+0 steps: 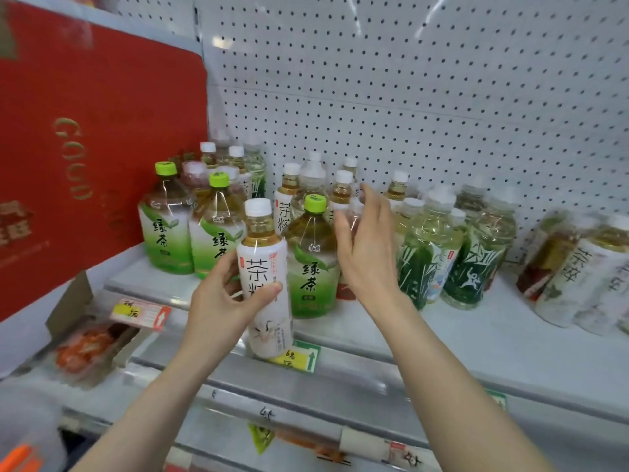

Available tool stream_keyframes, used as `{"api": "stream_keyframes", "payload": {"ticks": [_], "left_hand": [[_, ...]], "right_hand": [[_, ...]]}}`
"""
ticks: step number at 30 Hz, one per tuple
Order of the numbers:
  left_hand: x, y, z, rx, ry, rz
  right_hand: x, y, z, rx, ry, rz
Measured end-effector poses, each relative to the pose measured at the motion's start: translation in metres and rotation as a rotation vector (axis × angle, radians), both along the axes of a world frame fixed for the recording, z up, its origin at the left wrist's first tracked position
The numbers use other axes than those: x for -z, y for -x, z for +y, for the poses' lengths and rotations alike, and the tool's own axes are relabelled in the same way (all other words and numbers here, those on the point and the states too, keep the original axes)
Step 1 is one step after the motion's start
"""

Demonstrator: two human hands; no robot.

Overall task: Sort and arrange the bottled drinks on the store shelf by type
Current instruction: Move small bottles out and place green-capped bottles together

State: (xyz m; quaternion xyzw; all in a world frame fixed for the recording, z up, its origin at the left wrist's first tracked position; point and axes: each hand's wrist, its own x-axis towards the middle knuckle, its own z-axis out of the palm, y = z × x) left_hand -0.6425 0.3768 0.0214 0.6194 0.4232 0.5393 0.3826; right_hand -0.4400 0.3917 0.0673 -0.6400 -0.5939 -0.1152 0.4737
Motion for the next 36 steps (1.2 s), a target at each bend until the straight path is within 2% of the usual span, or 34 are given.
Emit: {"api": "stream_keyframes", "payload": {"ticks": [3,7,9,15,18,24,31,36], "left_hand": [[-0.001,0.005,0.001,0.016,-0.026,0.002],[-0.003,0.015,0.004,0.031,-0.051,0.012],[-0.006,0.019,0.005,0.038,-0.062,-0.002],[-0.020,0.017,0.012,0.048,-0.109,-0.049],[-0.024,0.001,0.026,0.075,-0.096,-0.006],[-0.011,-0.039,0.043,0.120,-0.040,0.133],[-0.008,-0.048,0.053,0.100,-0.030,0.185],[-0.006,-0.054,0.040,0.000,-0.138,0.311]], "right_hand": [[-0.003,0.027,0.008,-0.117,0.128,0.003],[-0.005,0.035,0.024,-0.143,0.218,0.211],[-0.007,0.034,0.017,-0.150,0.186,0.264],[-0.011,0.017,-0.037,-0.093,-0.077,0.333],[-0.024,-0.002,-0.064,-0.037,-0.167,0.368],[-0.021,-0.040,-0.104,0.088,-0.179,0.376],[-0.016,-0.061,-0.128,0.189,-0.186,0.388],[-0.018,-0.074,-0.141,0.248,-0.214,0.375]]}}
